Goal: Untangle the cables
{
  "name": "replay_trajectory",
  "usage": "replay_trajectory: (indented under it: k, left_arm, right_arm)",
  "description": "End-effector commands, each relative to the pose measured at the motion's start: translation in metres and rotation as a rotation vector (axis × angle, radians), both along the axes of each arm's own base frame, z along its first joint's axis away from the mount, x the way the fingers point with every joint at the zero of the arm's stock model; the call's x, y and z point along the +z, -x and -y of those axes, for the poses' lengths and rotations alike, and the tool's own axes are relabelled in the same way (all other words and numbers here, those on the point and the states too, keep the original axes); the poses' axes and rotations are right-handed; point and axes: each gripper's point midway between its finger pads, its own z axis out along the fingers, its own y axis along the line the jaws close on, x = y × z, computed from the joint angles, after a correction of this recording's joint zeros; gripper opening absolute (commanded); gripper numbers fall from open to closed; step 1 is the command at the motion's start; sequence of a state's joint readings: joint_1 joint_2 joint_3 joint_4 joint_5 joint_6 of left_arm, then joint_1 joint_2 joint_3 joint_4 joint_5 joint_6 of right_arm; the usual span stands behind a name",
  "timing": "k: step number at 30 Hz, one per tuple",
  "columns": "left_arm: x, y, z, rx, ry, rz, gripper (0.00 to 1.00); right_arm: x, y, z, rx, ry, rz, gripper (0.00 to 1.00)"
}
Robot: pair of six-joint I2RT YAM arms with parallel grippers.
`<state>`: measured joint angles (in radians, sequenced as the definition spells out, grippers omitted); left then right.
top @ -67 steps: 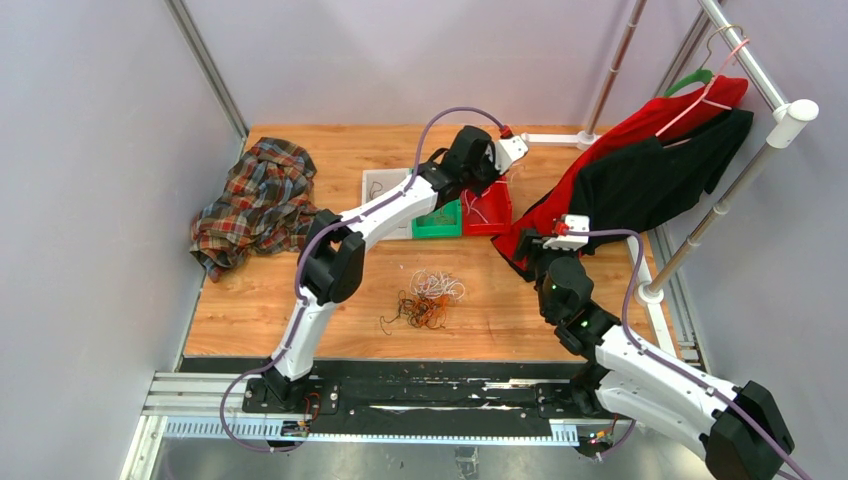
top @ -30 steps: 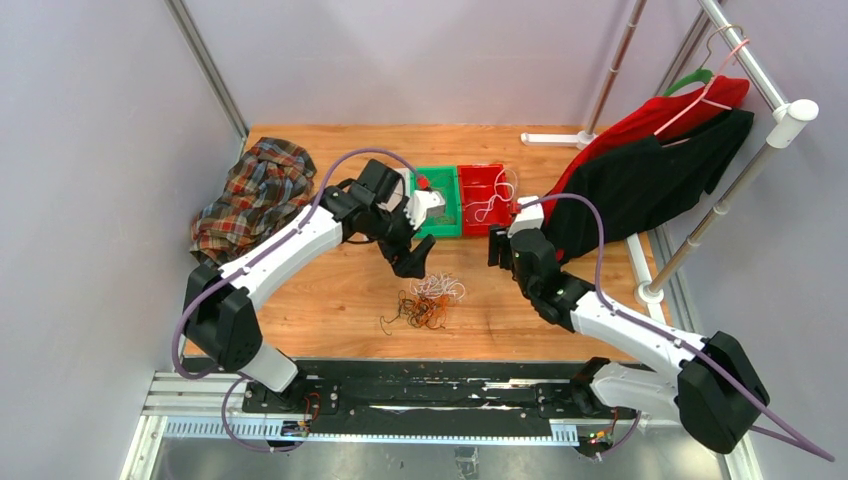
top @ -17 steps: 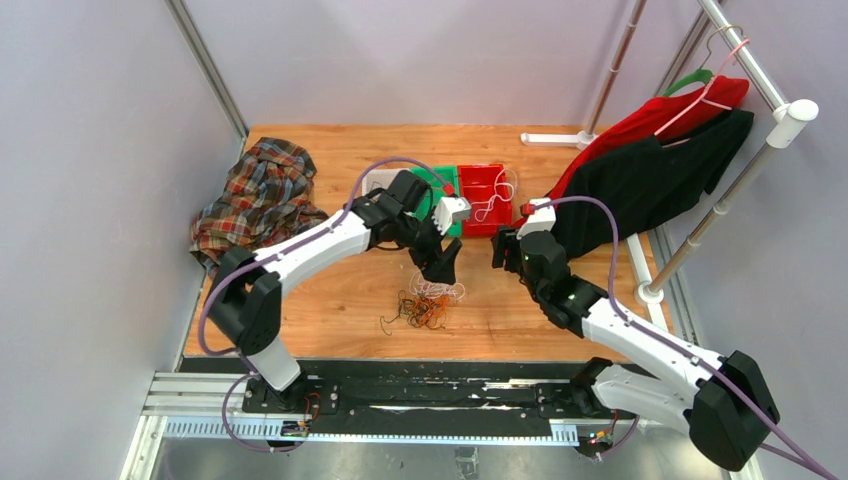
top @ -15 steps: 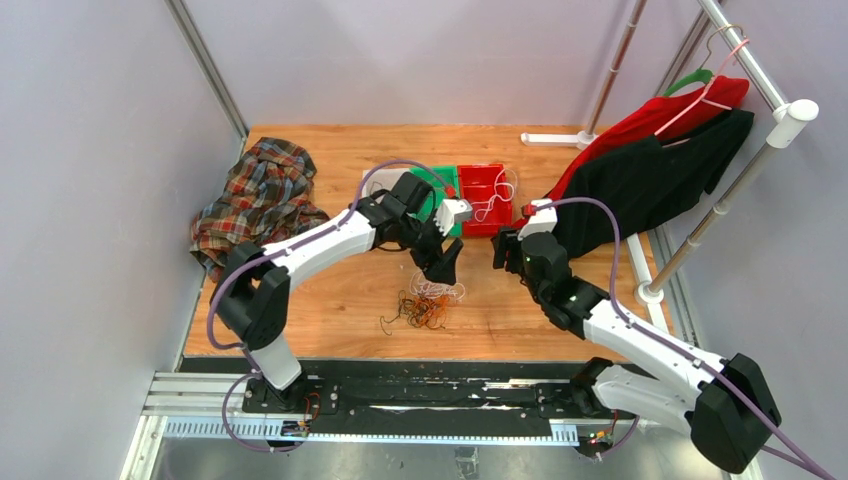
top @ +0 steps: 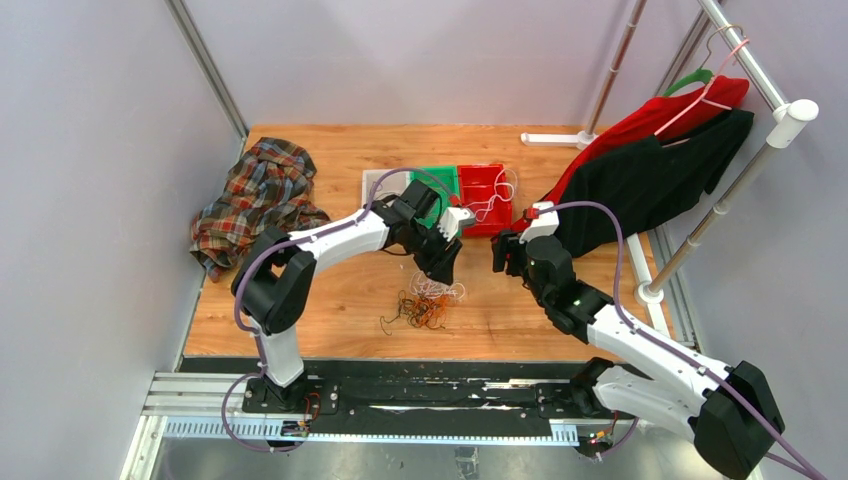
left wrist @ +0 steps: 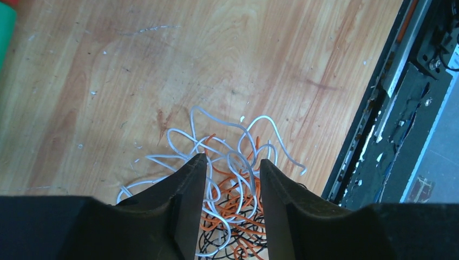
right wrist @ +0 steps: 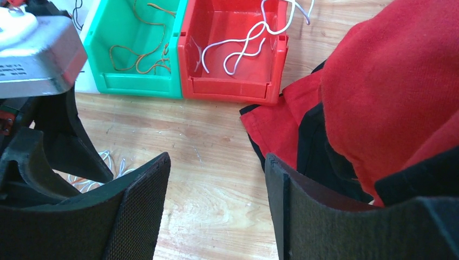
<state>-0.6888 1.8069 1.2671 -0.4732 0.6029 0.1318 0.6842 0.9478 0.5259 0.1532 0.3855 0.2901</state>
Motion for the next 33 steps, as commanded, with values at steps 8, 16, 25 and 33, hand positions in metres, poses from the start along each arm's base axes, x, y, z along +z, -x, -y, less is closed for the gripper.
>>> replay_trajectory:
  k: [8,16,25,33]
  left_arm:
    - [-0.001,0.025,-0.005,-0.079,0.032,-0.048,0.6]
    - [0.002,0.01,-0.004,-0.013,0.031,0.01,0.04]
    - [0.075,0.009,-0.022,-0.029,0.06,0.06,0.01]
    - [0.129,-0.002,-0.035,-0.004,0.057,0.158,0.01]
  right_arm:
    - [0.002,-0.004,0.001,-0.003,-0.016,0.014,0.68]
    - [-0.005,0.003,0.001,0.019,-0.023,0.006,0.68]
    - [0.023,0.006,-0.022,0.143,-0.103,0.089,0.73]
    - [0.038,0.008,-0.042,0.272,-0.082,0.136,0.71]
